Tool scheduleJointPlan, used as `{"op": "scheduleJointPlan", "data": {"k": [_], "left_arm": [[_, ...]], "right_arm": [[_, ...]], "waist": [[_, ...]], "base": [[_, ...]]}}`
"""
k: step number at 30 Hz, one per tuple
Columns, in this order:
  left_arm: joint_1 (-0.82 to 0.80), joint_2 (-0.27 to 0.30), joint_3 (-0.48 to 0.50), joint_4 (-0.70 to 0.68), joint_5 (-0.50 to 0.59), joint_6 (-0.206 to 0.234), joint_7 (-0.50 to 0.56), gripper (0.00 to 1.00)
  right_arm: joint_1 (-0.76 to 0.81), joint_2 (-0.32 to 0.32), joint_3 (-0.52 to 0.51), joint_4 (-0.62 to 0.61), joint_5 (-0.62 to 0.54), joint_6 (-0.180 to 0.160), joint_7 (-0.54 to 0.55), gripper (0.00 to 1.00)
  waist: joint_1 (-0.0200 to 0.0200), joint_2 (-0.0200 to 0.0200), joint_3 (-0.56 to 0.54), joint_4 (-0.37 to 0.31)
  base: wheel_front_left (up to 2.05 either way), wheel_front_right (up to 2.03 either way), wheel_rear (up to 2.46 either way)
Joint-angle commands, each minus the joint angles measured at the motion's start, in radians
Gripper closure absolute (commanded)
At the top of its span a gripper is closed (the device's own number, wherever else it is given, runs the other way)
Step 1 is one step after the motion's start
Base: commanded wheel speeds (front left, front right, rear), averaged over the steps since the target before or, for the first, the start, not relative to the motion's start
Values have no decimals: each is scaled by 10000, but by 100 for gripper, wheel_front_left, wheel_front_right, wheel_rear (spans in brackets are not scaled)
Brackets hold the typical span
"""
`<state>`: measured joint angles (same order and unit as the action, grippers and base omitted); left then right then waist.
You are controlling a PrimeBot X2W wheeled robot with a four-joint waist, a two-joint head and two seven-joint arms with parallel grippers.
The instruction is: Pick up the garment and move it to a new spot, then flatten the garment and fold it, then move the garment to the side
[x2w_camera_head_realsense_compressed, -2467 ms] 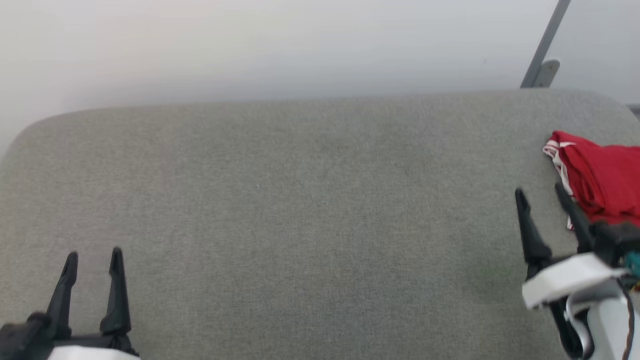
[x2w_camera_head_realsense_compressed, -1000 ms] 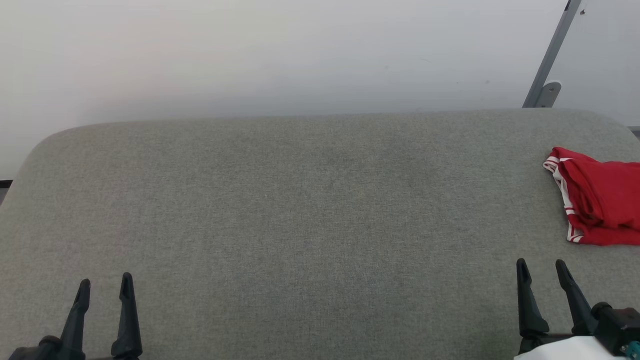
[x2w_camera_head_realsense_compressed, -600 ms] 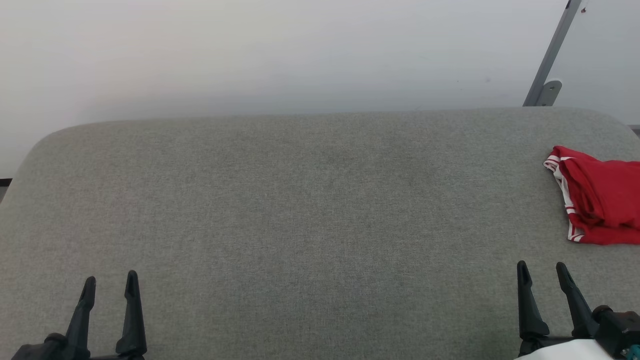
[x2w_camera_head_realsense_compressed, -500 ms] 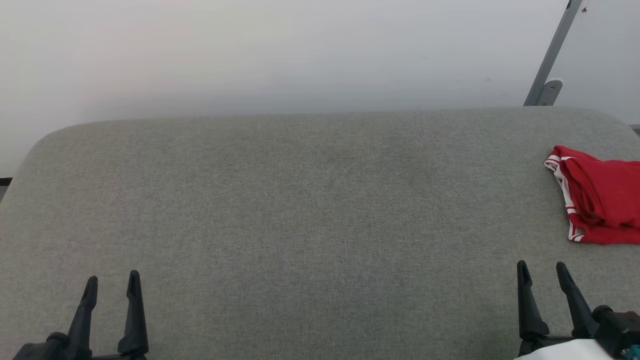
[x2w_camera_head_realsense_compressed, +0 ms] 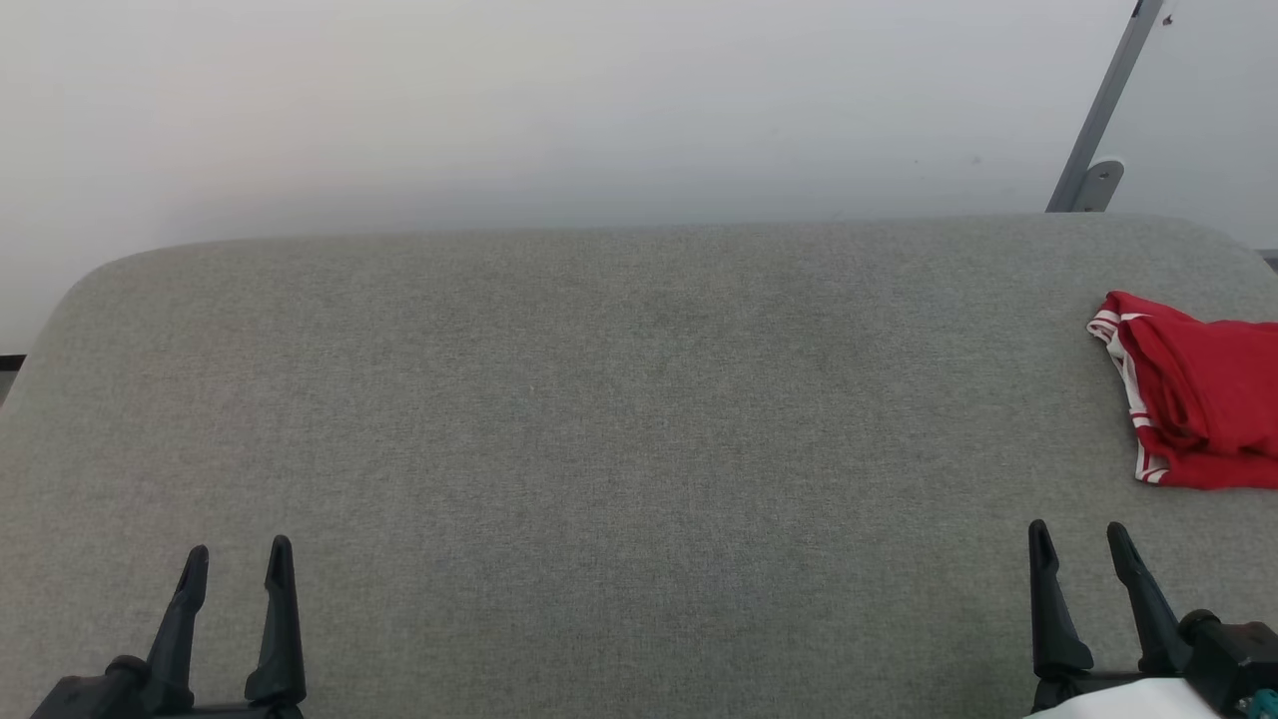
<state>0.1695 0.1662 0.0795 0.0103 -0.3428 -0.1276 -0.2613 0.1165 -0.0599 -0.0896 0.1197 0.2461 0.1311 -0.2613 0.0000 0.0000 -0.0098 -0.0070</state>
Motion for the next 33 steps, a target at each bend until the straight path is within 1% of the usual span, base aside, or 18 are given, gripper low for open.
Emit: {"op": "scheduleJointPlan", "data": {"k": [1,5,6,10,21,33], "left_arm": [[-142,42,-11,11,-3,-35,-47,0],[-179,64,18,-35,-11,-33,-47,0],[-21,-3,-3,20,-17,0,3,100],[99,-200,-84,423,-50,0,40,100],[-340,-300,-72,714,-1986,-3,549,100],[-771,-404,-45,991,-3806,-10,1048,100]], "right_arm": [[49,47,28,-57,-24,-8,-39,0],[-18,50,55,-44,-66,-6,-39,0],[-2,8,39,32,4,0,3,100],[119,29,32,398,44,0,28,100],[-250,38,-8,516,2079,-1,583,100],[-600,46,-51,629,4002,-1,1113,100]], "waist": [[0,0,1,-3],[0,0,7,-31],[0,0,7,-27],[0,0,8,-25],[0,0,18,-17],[0,0,30,-8]], "base": [[0,0,0],[0,0,0],[0,0,0],[0,0,0],[0,0,0],[0,0,0]]}}
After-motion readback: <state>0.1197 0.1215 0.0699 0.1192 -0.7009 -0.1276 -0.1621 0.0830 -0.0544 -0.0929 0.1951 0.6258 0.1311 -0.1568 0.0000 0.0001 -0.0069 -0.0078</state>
